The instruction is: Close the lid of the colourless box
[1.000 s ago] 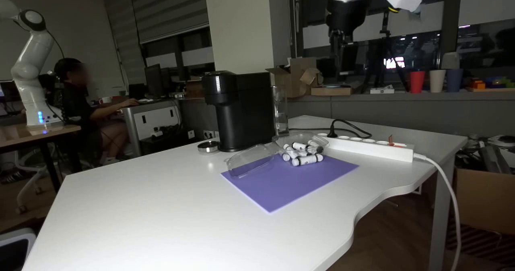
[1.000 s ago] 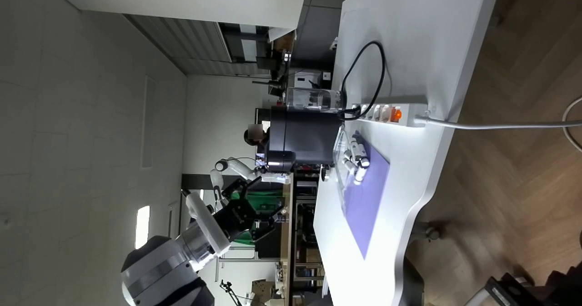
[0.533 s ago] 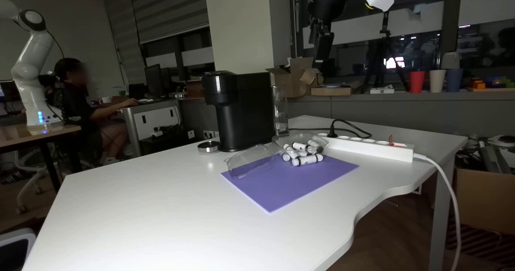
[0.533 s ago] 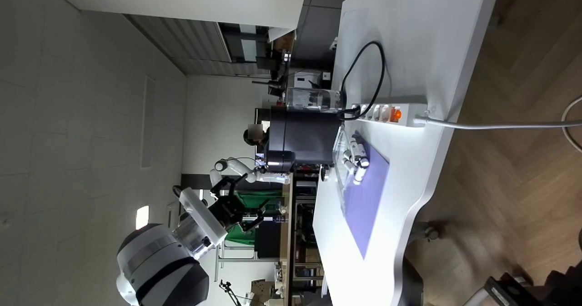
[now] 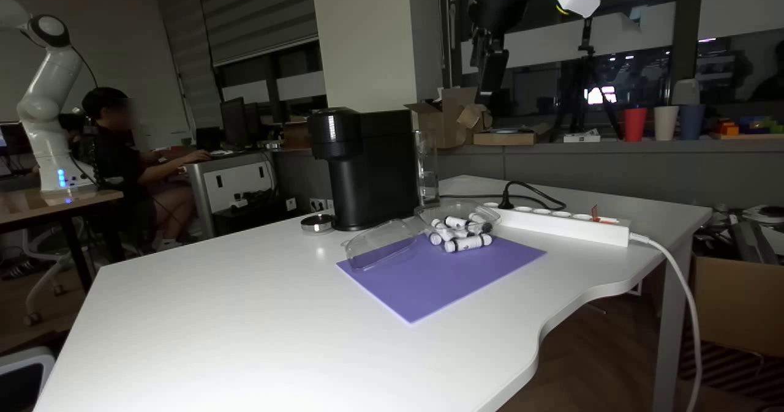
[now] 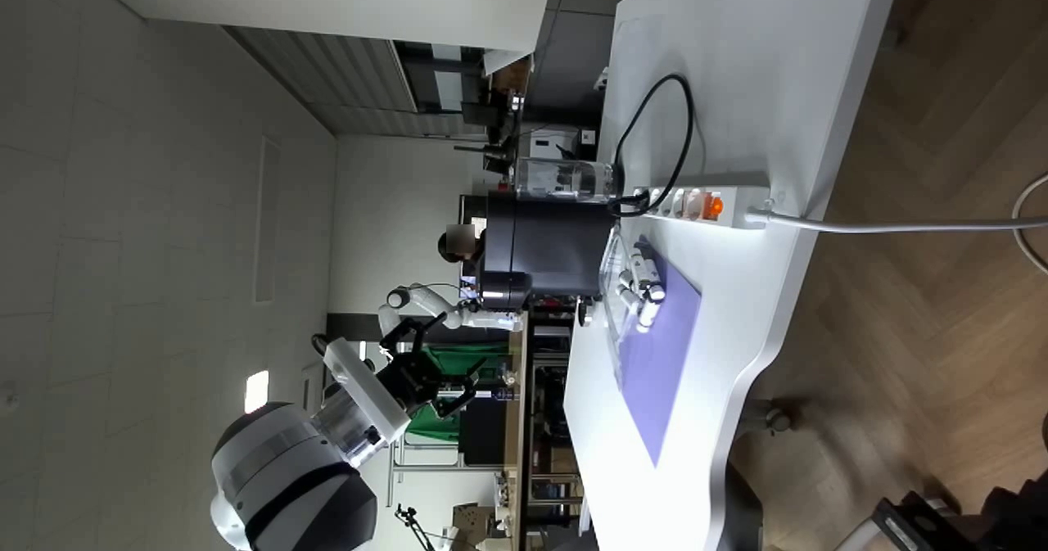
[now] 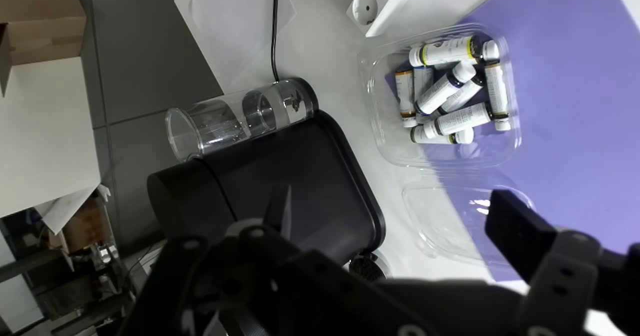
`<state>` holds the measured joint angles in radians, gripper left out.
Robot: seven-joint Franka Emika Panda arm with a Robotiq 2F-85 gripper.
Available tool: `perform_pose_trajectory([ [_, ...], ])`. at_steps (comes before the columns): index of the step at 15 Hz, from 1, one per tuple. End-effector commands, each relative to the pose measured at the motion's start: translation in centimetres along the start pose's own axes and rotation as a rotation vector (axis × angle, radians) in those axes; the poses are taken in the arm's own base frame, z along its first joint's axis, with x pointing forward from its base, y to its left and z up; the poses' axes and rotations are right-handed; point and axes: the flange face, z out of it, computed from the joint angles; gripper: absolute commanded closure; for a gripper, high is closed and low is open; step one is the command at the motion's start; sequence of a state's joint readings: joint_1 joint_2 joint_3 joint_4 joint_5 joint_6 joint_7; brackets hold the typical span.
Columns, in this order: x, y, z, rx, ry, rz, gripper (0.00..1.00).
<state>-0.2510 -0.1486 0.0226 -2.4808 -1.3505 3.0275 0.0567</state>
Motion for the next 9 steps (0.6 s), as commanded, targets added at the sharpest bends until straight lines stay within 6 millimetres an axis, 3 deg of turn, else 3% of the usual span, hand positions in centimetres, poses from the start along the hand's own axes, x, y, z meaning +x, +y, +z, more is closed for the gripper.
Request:
perform_pose_trajectory([
  [1,0.0,0.0,0.0,0.0,0.0,0.0,0.0],
  [4,1.3,0.0,1.4,-0.004,0.02,-0.04,0.0],
  [9,4.5,-2.7,5.9,0.037,0.049,-0.173,0.0],
])
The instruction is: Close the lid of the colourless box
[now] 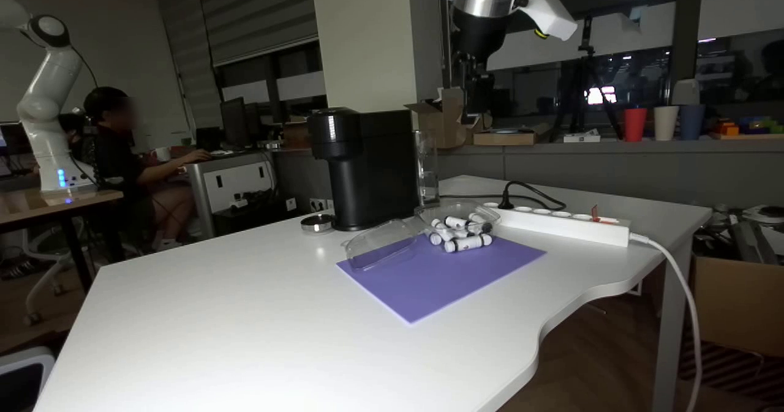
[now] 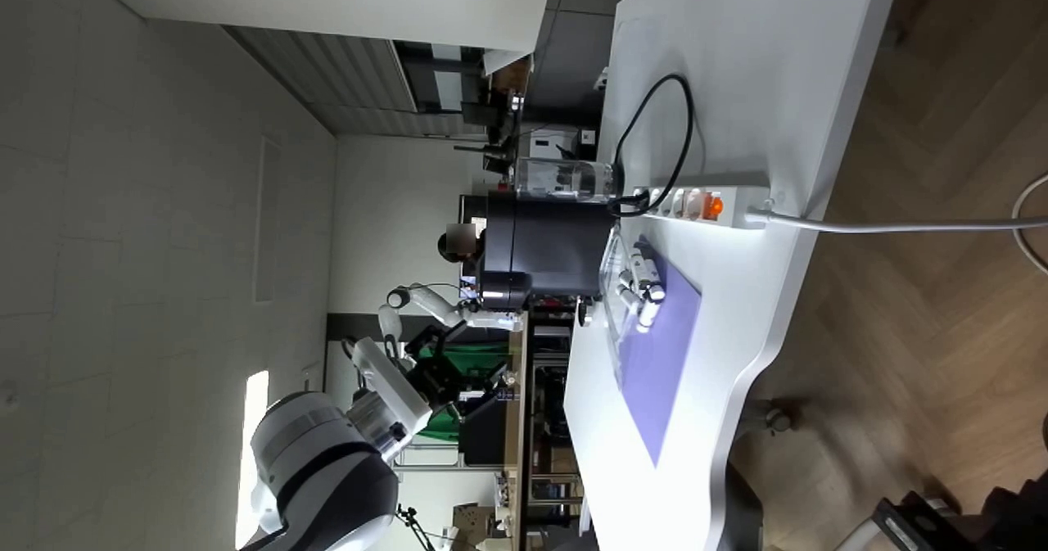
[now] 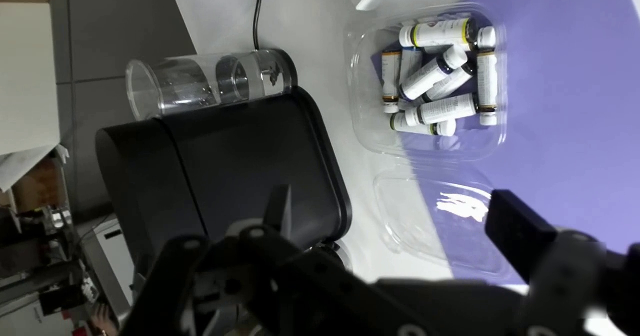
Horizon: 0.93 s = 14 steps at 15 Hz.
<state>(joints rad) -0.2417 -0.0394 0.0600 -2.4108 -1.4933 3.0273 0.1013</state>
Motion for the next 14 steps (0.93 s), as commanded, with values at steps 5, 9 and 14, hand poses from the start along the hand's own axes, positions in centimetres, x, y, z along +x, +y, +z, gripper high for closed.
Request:
perform_pose_trajectory([
  [5,5.5,-3.8,9.4,0.061,0.076,-0.153,0.0],
  [9,7.3,-6.9,14.2,0.102,0.096,-0.215,0.0],
  [14,9.2,-11.0,18.1,0.158,0.13,-0.27,0.0],
])
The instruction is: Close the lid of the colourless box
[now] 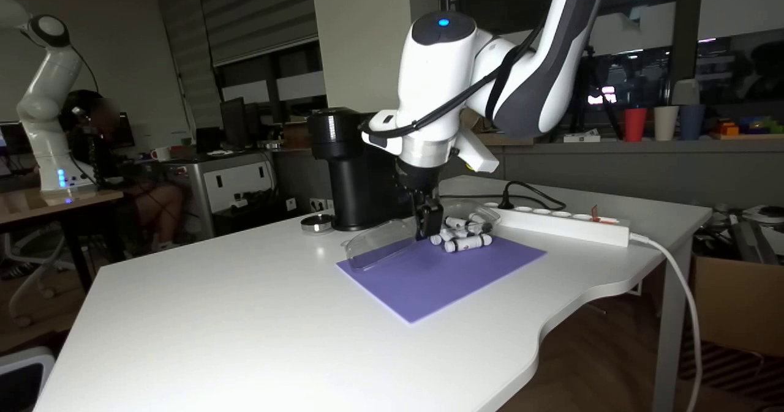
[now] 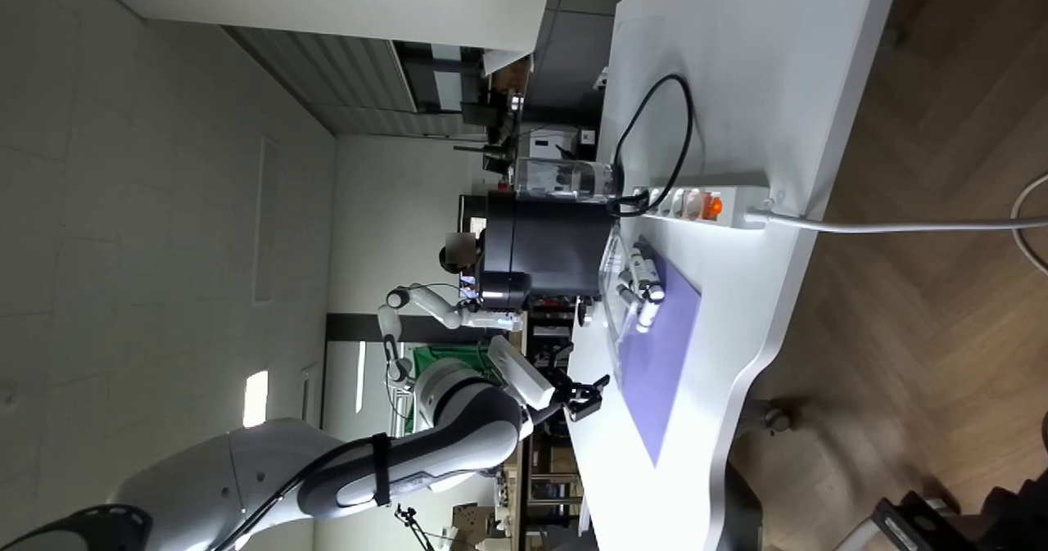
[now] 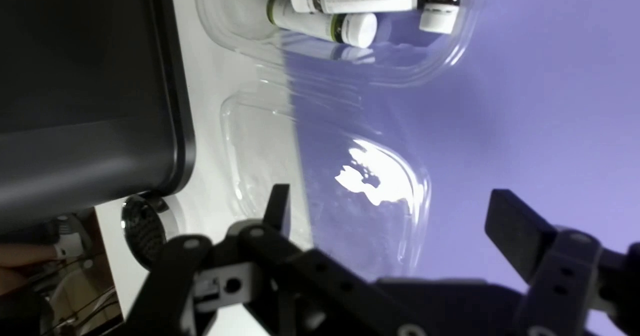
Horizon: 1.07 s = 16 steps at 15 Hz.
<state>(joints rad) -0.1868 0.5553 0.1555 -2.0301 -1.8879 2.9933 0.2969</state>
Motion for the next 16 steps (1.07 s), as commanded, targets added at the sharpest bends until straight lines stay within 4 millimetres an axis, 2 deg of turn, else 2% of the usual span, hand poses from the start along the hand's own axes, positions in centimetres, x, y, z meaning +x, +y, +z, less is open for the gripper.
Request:
perform_pose_trajectory([
  [1,1.8,-0.9,2.8,0.008,0.028,-0.012,0.0],
  [4,3.0,-1.7,3.9,0.01,0.047,-0.038,0.0],
  [10,4.8,-1.9,4.4,-0.14,0.057,-0.164,0.0],
  [16,5.1,-3.8,5.5,-0.177,0.061,-0.204,0.0],
])
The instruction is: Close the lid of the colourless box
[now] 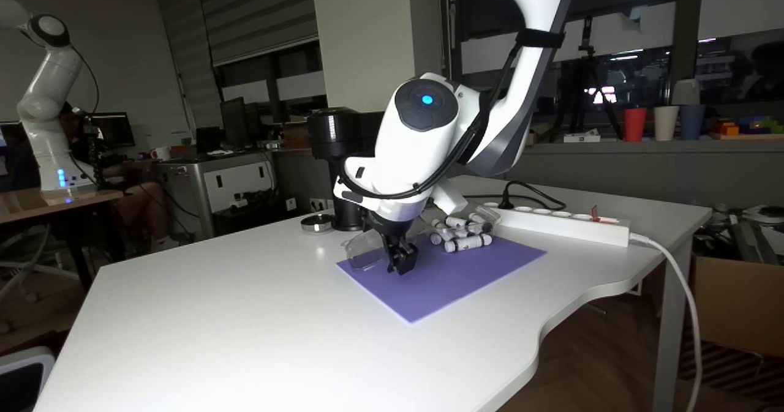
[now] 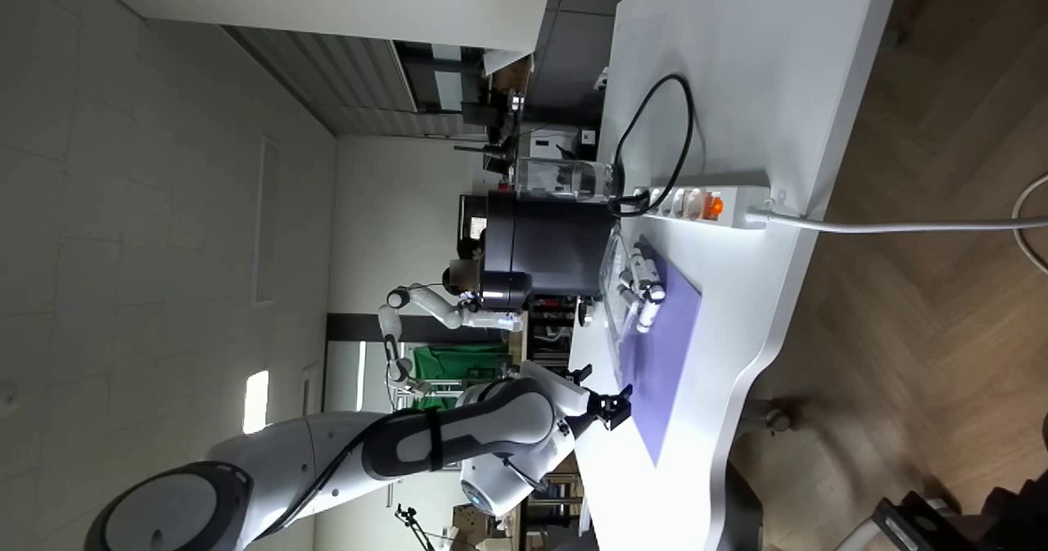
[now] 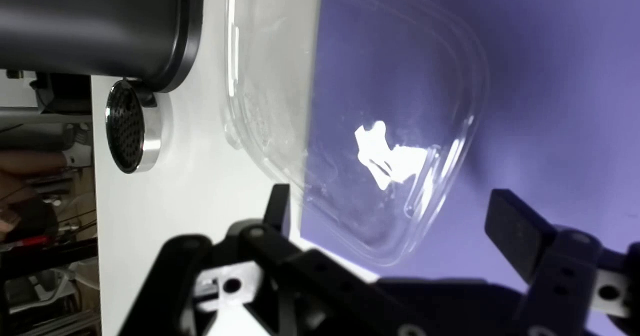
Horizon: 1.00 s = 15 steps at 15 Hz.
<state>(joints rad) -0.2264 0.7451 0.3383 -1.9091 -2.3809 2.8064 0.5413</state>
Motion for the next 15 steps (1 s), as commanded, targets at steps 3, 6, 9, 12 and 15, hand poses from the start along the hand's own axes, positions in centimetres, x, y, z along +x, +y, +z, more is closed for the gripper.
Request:
perform_pose_trajectory([
  [3,-0.3,-0.4,0.8,-0.09,0.0,0.008,0.0],
  [6,-0.3,-0.2,1.0,-0.173,0.001,0.003,0.0],
  [9,1.6,2.0,0.5,-0.223,-0.03,0.006,0.0],
  [12,3.5,4.6,-0.4,-0.323,-0.069,0.014,0.0],
  [15,4.0,6.2,-1.4,-0.392,-0.11,0.004,0.0],
])
